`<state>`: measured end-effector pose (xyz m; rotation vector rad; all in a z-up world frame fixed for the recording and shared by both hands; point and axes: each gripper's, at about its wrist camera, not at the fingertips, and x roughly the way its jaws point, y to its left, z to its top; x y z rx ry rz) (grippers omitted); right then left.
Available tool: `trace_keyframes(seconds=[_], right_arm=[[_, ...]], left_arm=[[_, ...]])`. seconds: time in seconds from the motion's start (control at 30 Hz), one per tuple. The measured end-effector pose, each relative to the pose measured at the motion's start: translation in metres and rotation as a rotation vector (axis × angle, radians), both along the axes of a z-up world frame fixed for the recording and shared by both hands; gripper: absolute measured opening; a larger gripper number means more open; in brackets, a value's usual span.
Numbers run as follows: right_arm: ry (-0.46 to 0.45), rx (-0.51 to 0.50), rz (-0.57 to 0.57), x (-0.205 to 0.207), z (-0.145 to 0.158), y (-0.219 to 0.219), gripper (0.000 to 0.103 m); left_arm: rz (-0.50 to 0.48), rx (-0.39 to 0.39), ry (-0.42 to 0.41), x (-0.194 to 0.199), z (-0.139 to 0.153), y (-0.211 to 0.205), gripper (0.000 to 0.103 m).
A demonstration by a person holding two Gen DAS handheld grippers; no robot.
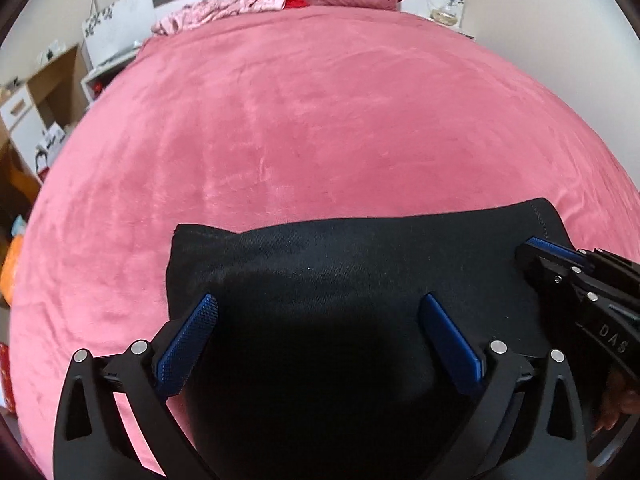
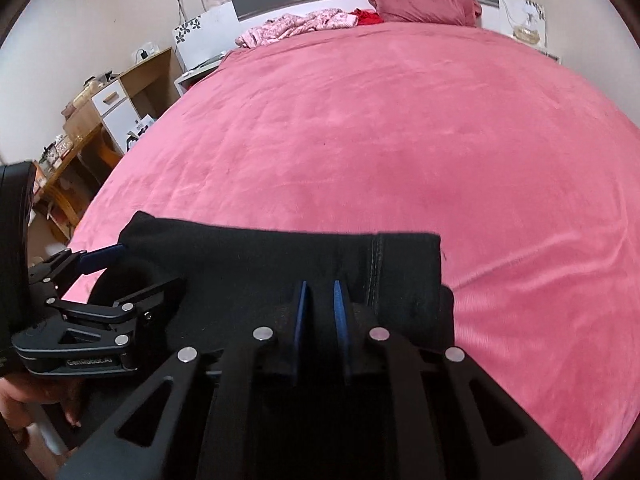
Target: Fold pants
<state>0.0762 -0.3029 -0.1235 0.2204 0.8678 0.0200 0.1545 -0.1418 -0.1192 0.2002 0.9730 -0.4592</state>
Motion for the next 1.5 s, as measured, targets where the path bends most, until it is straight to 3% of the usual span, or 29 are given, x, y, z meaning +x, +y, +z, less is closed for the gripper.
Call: trace_keyframes(seconds=[0.2,0.37,0.43,0.5,0.7,0.8,0.93,1.1,1.3,1.5], right_arm=[[-0.050,-0.034,0.000,-0.012,0.002,0.004,0.012],[-0.064,0.009,-0.005,-0.022,0.010,0.000,0.015],[-0.063,0.026,-0.023,-0.032,0.018,0.000,0.022],[-0.075,0.032,-0.037,-0.042,0.026,0.004,0.037],[-0.050,-0.034,-0.043,-0.069,0.032,0.017,0.046],[-0.031,-0.059,-0.066,-0.078,0.031,0.018,0.055],[-0.013,-0.102,-0.056,-0.083,0.028,0.026,0.060],[0.032,-0.148,-0.054,-0.084,0.015,0.033,0.077],[0.080,-0.085,-0.087,-0.089,0.003,0.019,0.086],[0.105,-0.007,-0.104,-0.096,0.000,0.005,0.088]], left_arm=[[0.002,-0.016,-0.034,-0.008,-0.002,0.001,0.100],[-0.002,-0.013,-0.067,-0.018,0.004,0.004,0.100],[-0.003,-0.013,-0.076,-0.023,0.007,0.006,0.100],[0.004,-0.011,-0.085,-0.025,0.010,0.010,0.100],[0.010,0.005,-0.102,-0.042,0.016,0.018,0.100],[0.029,-0.008,-0.086,-0.046,0.016,0.026,0.100],[0.068,-0.061,-0.024,-0.050,0.010,0.040,0.100],[0.088,-0.088,0.007,-0.056,0.006,0.049,0.100],[0.091,-0.101,0.023,-0.066,0.002,0.055,0.100],[0.088,-0.126,0.050,-0.078,-0.002,0.064,0.100]])
